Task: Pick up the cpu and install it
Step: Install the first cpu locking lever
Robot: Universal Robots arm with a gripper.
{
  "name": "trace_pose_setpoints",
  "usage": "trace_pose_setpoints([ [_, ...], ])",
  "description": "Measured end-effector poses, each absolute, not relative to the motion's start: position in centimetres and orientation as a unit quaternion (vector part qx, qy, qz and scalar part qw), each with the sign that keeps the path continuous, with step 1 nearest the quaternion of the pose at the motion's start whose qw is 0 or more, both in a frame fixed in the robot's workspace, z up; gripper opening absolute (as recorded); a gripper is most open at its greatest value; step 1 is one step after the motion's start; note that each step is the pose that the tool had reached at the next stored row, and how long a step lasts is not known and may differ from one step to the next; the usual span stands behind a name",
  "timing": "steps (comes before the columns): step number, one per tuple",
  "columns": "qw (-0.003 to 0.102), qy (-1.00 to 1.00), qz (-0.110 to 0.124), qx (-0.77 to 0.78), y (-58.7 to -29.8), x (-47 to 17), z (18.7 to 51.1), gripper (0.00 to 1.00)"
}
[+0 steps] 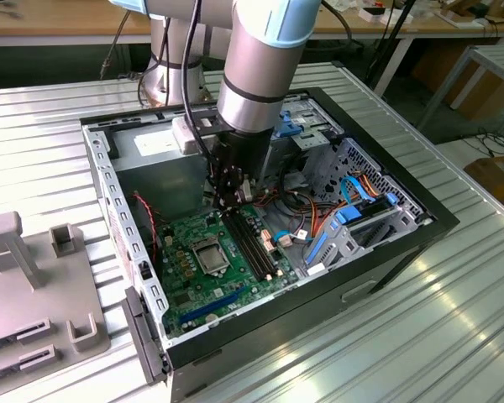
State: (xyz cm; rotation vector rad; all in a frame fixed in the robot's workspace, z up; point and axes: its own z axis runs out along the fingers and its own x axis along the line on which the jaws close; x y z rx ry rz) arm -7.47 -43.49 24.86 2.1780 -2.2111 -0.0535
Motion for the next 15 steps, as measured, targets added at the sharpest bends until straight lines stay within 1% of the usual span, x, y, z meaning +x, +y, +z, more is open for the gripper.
trace_pose_setpoints([
  [15,0.016,-0.712,-0.014,0.702,-43.15,-7.63,24.89,0.11],
])
